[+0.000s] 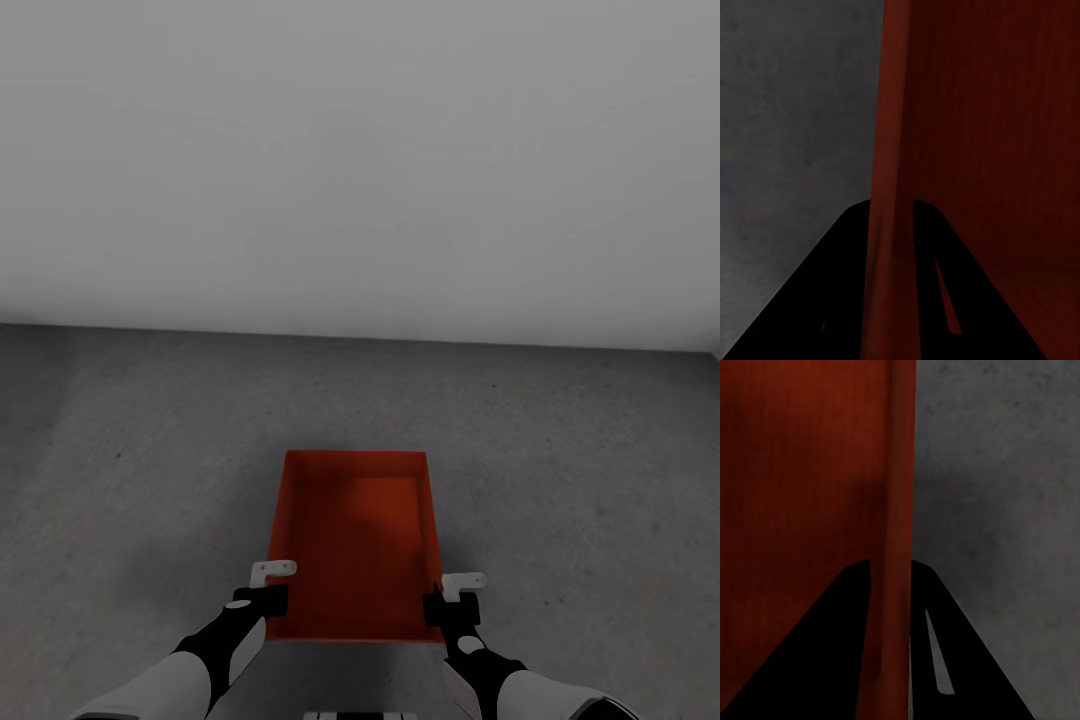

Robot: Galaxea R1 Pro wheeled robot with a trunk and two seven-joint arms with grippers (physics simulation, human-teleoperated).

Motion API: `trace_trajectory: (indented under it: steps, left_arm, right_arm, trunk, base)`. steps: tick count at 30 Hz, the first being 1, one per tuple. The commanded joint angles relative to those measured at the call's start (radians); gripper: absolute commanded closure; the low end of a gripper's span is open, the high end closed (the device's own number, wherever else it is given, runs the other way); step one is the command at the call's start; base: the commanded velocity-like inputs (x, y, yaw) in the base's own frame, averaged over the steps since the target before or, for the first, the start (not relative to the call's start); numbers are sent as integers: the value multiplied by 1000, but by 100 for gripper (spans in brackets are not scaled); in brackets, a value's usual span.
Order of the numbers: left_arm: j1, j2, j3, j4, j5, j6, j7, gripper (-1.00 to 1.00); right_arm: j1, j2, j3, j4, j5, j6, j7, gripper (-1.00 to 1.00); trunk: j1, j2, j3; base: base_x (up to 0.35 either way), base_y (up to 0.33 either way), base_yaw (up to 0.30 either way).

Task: Move the two storage containers from the living room to the garage. In the garage, place one container on the floor and stack the other container on top of it (either order is fine).

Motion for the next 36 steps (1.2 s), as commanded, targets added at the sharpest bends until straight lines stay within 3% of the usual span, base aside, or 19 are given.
trace_trajectory:
  steps: [1,26,36]
  left_arm:
    - [0,0,19,-4,1,4,7,100]
    - [-1,0,19,-7,1,4,7,100]
    - [-1,0,19,-7,1,4,7,100]
  right_arm:
    - [0,0,-28,1,-13,-3,-4,100]
    - [-1,0,-28,1,-13,-3,-4,100]
    - [-1,0,-28,1,-13,-3,-4,100]
  trunk:
    - [4,-7,-4]
    - [100,-182,-82]
    - [100,-182,-82]
  base:
    - [0,0,0]
    - [0,0,0]
    - [0,0,0]
